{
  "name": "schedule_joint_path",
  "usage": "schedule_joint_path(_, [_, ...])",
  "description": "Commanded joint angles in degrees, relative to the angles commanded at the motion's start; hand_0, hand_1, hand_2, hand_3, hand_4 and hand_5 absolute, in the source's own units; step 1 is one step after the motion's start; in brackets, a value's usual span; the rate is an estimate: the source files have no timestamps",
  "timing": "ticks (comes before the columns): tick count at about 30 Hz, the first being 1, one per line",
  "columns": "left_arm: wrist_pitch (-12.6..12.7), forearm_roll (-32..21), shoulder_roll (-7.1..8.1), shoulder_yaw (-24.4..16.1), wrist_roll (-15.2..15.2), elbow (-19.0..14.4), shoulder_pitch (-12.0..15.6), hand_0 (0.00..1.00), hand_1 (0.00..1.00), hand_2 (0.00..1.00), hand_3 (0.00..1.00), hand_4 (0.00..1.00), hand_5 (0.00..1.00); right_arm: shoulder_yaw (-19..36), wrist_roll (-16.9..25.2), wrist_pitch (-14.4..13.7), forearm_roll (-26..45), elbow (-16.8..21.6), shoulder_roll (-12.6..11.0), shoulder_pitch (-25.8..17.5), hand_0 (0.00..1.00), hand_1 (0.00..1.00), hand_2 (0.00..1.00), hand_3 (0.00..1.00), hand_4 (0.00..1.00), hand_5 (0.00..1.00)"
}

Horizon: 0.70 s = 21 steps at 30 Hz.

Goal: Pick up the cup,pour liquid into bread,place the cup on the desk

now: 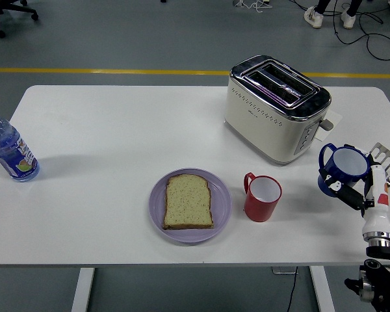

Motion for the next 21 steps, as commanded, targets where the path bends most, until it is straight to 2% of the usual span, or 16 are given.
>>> schedule_joint_path(11, [-0.01,-0.21,-0.05,0.25,0.03,0.01,0.03,0.642,0.649,0.661,0.561,0.329,0.839,-4.68,0.3,-1.01,4.68,-5.34,1.04,1.63,0.428,0.388,0.545,0.561,0.642,0.002])
schedule_joint_path(21, [-0.02,-0.2,-0.03,0.29,0.02,-0.01,-0.08,0.64,0.649,0.663,0.56,0.329,0.84,-7.06,0.3,-1.23,6.02,-8.61,1.68,2.94,0.478,0.398,0.547,0.564,0.661,0.002])
